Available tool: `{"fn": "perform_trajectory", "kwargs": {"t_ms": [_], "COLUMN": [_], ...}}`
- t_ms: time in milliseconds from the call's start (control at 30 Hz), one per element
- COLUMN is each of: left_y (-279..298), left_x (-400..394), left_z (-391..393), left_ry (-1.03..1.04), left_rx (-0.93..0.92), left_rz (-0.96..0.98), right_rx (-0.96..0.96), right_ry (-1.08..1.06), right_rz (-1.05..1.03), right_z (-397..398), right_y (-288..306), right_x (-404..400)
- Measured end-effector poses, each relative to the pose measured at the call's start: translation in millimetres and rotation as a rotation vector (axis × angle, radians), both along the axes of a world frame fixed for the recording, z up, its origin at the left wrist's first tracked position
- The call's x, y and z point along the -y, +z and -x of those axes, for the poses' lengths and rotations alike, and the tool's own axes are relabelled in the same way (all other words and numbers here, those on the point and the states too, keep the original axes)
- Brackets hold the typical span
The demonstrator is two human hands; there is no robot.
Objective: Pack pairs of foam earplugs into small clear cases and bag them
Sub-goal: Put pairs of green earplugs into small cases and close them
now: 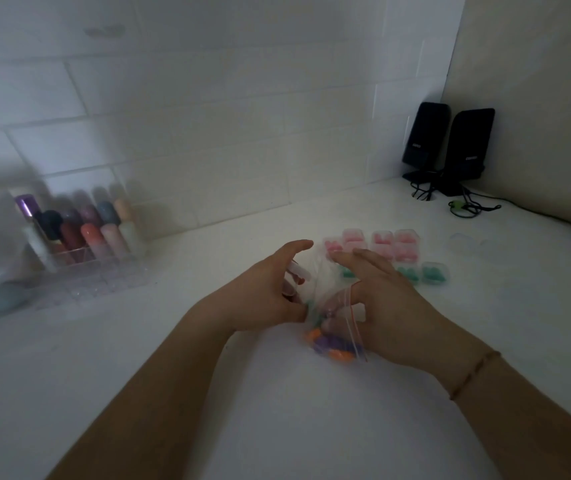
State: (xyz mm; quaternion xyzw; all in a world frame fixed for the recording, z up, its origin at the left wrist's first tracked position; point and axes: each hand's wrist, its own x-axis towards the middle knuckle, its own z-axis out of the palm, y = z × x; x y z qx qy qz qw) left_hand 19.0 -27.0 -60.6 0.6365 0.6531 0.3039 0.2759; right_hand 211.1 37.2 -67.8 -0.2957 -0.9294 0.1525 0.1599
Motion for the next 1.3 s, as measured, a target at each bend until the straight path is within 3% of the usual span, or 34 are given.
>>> {"fn": "perform_trajectory", "kwargs": {"t_ms": [200,300,467,533,633,700,800,967,1100,1300], "left_y": [-1,-2,-2,2,10,18,28,20,20,21], "left_x": [0,-1,-2,-1,1,3,8,7,6,9], "left_z": [1,0,-1,2,4,1,-14,-27,-20,-21], "left_ry": [0.026,0.051,0.045,0.05,0.143,0.191,0.087,-0.014,-0.027,-0.024], "left_rx": [0.0,-0.008,0.008,0.039,0.232,0.557,1.015,1.102,1.243,1.159], "left_rz": [-0.01,-0.007,0.006,0.032,-0.027,-0.093,-0.017,0.108,0.115,0.109], "right_rx": [-0.085,-0.029,0.129,0.103,-0.052,-0.261,-0.582,-0.577,-0.568,-0.539], "right_ry": [-0.047,-0.039,-0.063,-0.091,-0.19,-0.234,-0.257,-0.147,-0.15,-0.171], "right_rz": [0.015,-0.065,0.069,0.136,0.099,0.066,0.043,-0.211,-0.174,-0.195], "right_z": [1,-6,-46,-60,-70,-64,-38,0,4,6], "right_y": [-3,3,38,55,67,69,64,40,31,24], "right_x": [-3,-7,-13,-10,-10,-6,11,36,35,33]}}
